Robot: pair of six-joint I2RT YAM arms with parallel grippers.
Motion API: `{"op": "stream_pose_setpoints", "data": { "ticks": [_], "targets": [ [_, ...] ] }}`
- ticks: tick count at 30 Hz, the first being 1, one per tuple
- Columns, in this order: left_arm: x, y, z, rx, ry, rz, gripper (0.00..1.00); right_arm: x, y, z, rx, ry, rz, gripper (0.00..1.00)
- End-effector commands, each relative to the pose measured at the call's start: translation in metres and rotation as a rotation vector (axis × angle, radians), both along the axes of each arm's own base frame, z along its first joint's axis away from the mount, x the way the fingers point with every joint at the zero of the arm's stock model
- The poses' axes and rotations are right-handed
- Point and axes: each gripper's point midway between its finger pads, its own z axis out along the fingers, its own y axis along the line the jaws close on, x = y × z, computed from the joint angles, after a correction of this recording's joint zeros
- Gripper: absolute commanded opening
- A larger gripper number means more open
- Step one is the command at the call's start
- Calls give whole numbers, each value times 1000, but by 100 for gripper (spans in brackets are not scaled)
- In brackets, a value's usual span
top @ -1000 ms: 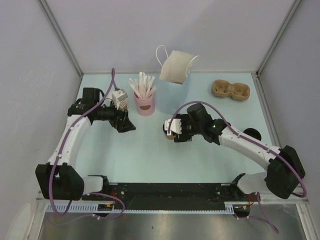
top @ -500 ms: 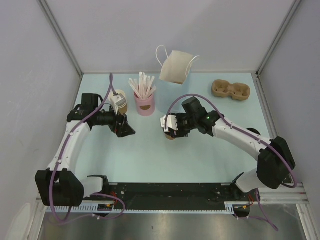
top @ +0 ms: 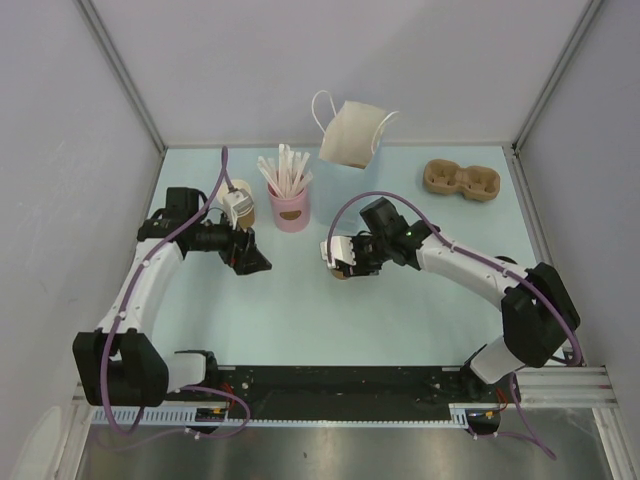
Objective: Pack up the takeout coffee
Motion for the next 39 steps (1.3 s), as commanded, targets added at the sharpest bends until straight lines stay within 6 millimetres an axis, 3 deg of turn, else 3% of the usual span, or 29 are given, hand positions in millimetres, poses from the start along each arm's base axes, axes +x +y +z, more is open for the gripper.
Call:
{"op": "stream_pose_setpoints", "data": {
  "ticks": [1,12,19,25,31,37,39],
  "targets": [
    [4,-3,4,-31,-51,-35,99,10,4,12,16,-30,5,47],
    [4,-3,3,-34,-43,-36,100,5,5,9,9,-6,20,34],
    [3,-4,2,-39,-39,-39,100,4,8,12,6,19,3,20],
    [2,-5,4,-50,-39,-49,99,0,3,21,8,43,-49,7],
    [2,-10,12,-70,-66,-53,99,-8,-12,29,-33,79,-142,0],
    [5,-39,20,57,-196,-84,100,-26,-43,36,-94,178,-225,0],
    [1,-65,29,91,-257,-158,100,-35,-53,39,-95,227,-257,0]
  ]
}}
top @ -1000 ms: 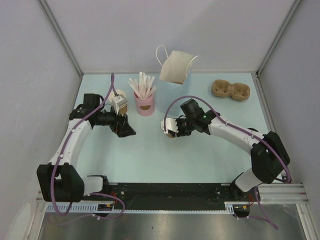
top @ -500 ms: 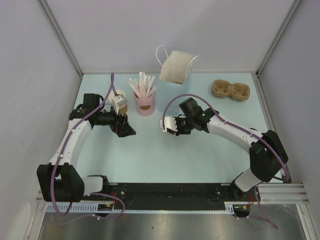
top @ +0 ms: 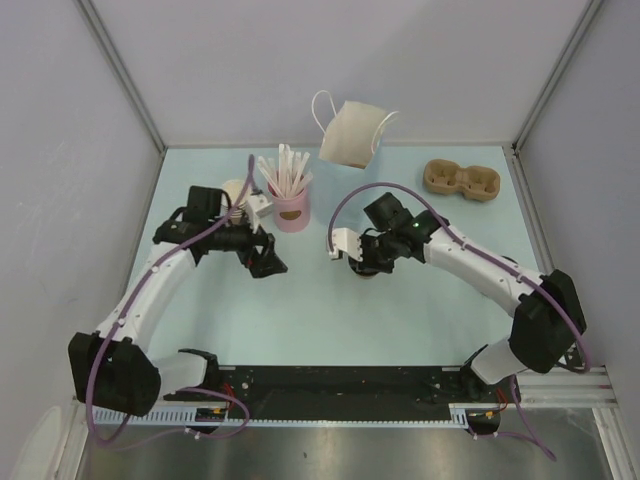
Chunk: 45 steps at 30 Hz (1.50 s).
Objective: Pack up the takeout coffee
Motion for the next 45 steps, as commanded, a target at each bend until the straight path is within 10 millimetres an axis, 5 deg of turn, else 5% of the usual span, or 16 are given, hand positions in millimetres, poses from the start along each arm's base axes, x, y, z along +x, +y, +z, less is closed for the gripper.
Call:
{"op": "stream_pose_setpoints", "data": {
  "ticks": [1,4,10,23,34,43,45],
  "targets": [
    [7,-38,28,74,-186,-59,99,-15,-24,28,23,79,-100,0],
    [23,-63,41,48,-141,-87,100,-16,-38,30,46,148,-167,0],
    [66,-111,31,2,-38,-72,99,-19,-53,19,93,247,-251,0],
    [60,-204,-2,15,-55,-65,100,-16,-73,-8,92,205,-313,0],
    [52,-233,-63,100,56,-53,99,-18,-83,-18,134,231,-331,0],
    [17,-240,-81,0,254,-88,100,-18,-80,-23,141,254,-333,0],
    [16,-240,-64,-57,216,-89,100,-17,-81,-24,140,251,-336,0]
  ]
}}
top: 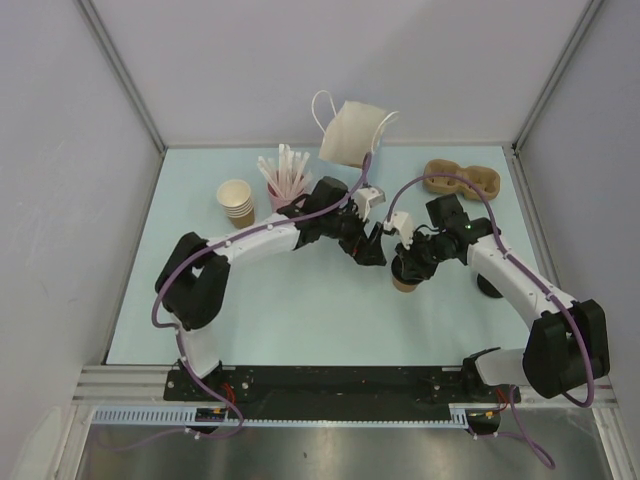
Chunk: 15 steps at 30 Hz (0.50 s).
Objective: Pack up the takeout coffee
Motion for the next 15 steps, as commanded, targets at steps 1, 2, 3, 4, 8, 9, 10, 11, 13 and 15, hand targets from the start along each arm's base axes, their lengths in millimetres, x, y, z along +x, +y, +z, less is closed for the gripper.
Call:
{"op": "stream_pose_setpoints", "data": {
  "ticks": [1,2,3,4,8,9,10,11,13,15],
  "targets": [
    [-27,-2,-17,-20,62,18,99,-7,13,-9,11,-31,128,0],
    [-24,-1,-9,-52,48,30,99,-7,14,-9,11,-33,128,0],
    [-24,2,5,-79,25,33,100,-6,13,-9,11,-37,126,0],
    [-27,7,4,-83,29,37,99,-6,13,-11,7,-33,124,0],
    [-27,6,4,-76,48,33,100,-5,13,-14,0,-29,123,0],
    [-26,5,2,-76,66,31,99,-5,13,-14,0,-28,123,0],
    [-23,1,-4,-73,100,33,99,-4,12,-15,-4,-27,122,0],
    [-21,0,-5,-78,117,34,99,-5,12,-16,-6,-22,120,0],
    [-24,-7,-10,-92,180,8,100,-5,11,-17,-8,-18,117,0],
    [-22,-11,-9,-101,207,-6,99,-4,10,-18,-9,-14,114,0]
  ]
}}
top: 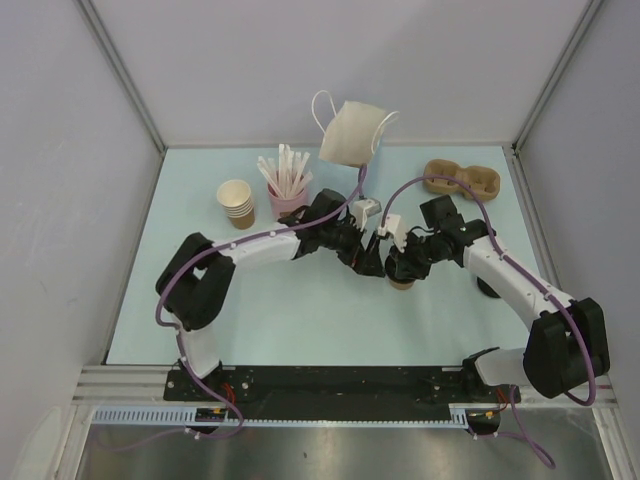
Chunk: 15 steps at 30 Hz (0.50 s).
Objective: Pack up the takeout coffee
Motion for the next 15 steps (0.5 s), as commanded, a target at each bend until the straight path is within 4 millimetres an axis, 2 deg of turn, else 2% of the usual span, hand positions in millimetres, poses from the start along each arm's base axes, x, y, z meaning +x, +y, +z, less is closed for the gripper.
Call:
{"op": "stream_pose_setpoints", "data": {
  "ticks": [1,2,7,8,12,15],
  "targets": [
    [7,-19,17,-82,73,-28,99,-4,-5,-18,-28,39,9,0],
    [8,-19,9,-73,98,-28,100,-3,-5,-18,-27,37,4,0],
    [10,-23,2,-75,155,-37,99,1,-8,-10,14,29,-20,0],
    [10,-23,0,-73,162,-36,100,4,-14,-8,25,28,-41,0],
    [15,-23,1,-81,178,-33,99,4,-25,1,77,31,-61,0],
    [19,-25,4,-85,183,-33,99,2,-23,3,94,38,-54,0]
  ]
}}
